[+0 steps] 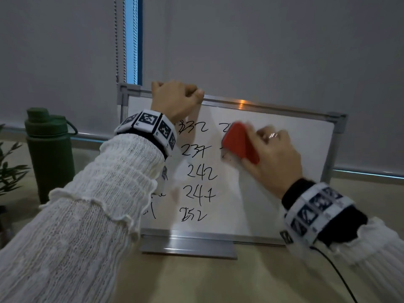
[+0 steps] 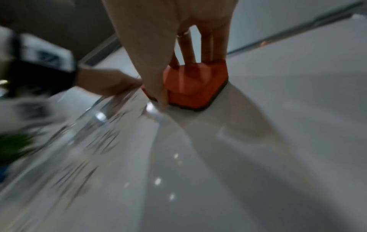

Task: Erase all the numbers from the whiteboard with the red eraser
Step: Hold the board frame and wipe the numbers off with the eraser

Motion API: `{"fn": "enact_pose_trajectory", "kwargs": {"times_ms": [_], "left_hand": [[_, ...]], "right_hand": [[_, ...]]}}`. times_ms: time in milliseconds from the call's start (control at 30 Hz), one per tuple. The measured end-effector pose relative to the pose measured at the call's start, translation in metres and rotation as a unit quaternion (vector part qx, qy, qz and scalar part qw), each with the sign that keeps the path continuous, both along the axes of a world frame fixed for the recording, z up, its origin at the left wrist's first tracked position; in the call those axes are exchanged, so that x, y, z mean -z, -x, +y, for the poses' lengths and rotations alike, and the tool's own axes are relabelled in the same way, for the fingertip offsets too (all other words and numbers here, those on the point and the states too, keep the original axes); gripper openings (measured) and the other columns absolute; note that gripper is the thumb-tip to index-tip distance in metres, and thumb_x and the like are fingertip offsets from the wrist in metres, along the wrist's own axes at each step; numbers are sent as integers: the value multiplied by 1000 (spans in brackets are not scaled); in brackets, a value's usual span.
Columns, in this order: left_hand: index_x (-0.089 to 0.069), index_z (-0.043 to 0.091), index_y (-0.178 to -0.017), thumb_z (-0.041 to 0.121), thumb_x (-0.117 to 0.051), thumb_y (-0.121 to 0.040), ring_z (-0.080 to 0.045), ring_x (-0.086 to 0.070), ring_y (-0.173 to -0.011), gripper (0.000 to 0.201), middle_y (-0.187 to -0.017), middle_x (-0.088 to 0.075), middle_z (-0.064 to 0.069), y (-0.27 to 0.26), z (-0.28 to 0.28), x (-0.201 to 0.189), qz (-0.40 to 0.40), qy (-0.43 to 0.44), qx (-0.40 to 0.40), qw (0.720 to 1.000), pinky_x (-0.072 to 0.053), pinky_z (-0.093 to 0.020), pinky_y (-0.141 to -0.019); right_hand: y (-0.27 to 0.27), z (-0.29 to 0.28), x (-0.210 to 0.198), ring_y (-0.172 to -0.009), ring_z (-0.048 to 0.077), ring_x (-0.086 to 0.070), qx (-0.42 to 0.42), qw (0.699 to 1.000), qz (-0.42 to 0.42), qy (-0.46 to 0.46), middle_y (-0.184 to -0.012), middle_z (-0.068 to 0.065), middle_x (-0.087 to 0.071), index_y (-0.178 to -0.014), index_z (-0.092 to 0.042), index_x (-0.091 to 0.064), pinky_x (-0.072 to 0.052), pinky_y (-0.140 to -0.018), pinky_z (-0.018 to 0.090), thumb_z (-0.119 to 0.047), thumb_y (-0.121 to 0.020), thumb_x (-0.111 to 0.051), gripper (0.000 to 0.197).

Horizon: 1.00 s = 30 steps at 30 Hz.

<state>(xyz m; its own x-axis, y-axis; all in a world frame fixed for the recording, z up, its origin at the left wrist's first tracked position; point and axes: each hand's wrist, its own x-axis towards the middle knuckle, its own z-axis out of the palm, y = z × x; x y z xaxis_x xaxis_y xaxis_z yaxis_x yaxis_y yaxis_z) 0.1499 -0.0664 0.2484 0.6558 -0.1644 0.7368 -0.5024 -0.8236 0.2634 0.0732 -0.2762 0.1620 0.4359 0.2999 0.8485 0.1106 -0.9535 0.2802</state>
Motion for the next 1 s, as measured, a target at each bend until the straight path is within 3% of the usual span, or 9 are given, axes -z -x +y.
{"fn": "enact_pose_trajectory", "kwargs": {"times_ms": [133, 233, 333, 400, 533, 633, 767, 900, 1000], "left_hand": [[-57, 23, -79, 40, -31, -95, -21, -46, -75, 35, -52, -39, 7, 2, 0, 0, -8, -4, 1, 1000, -22, -37, -97], [-63, 18, -86, 39, -31, -95, -20, -45, -76, 40, -55, -43, 6, 3, -1, 1, -22, 3, 0, 1000, -18, -32, -85], [-66, 16, -90, 38, -30, -95, -21, -45, -76, 42, -67, -54, -2, 2, 0, 1, -24, 2, 1, 1000, -18, -32, -85], [-66, 18, -91, 39, -30, -95, -21, -46, -77, 42, -64, -52, 0, 1, 0, 1, -25, 3, -2, 1000, -22, -35, -90], [-61, 25, -85, 41, -31, -95, -20, -47, -77, 35, -56, -46, 7, 0, 0, 1, -25, 0, -1, 1000, -23, -38, -96], [-63, 23, -88, 41, -30, -95, -19, -48, -78, 38, -67, -56, 1, 0, 0, 1, -29, 1, 3, 1000, -22, -35, -92], [-65, 21, -90, 41, -30, -95, -20, -49, -78, 40, -67, -58, 0, -1, 1, 2, -32, 0, 1, 999, -23, -37, -94], [-63, 23, -85, 41, -31, -95, -20, -48, -76, 39, -53, -43, 9, 0, 0, 1, -23, -2, -5, 1000, -24, -38, -95], [-65, 22, -88, 41, -31, -95, -19, -47, -75, 39, -53, -42, 11, -1, 0, 2, -25, -5, -4, 1000, -23, -36, -91]], "right_hand": [[8, -9, 39, -62, 30, -52, -38, 982, 52, 178, -83, 9, -64, -120, -11, -55, -44, -48, 32, -22, -52, -76, 71], [-2, -11, -4, -64, 33, -55, -15, 994, 9, 107, -85, 14, -64, -118, -9, -62, -44, -46, 30, -36, -57, -82, 69], [-7, -5, -36, -71, 38, -55, -5, 1000, -15, 8, -89, 20, -62, -122, -6, -59, -49, -52, 36, -33, -60, -75, 69], [-9, 0, -19, -68, 36, -53, -27, 999, -13, 38, -87, 20, -61, -122, -4, -58, -48, -56, 37, -38, -67, -62, 65], [-5, -2, 10, -66, 32, -53, -47, 978, 37, 198, -87, 15, -62, -121, -5, -57, -44, -54, 35, -26, -60, -71, 66], [-12, 7, -21, -69, 34, -54, -18, 991, -3, 129, -89, 19, -62, -122, -5, -58, -45, -56, 37, -35, -67, -53, 63], [-16, 27, -24, -73, 34, -53, 9, 999, -17, 43, -91, 19, -60, -124, -6, -57, -43, -58, 36, -36, -67, -54, 65], [-8, 28, 20, -69, 29, -49, -55, 984, 37, 165, -86, 12, -62, -121, -9, -58, -40, -55, 34, -32, -70, -40, 59], [-13, 22, -4, -67, 31, -53, -55, 985, 19, 164, -86, 13, -62, -120, -9, -60, -42, -55, 34, -35, -74, -42, 57]]}}
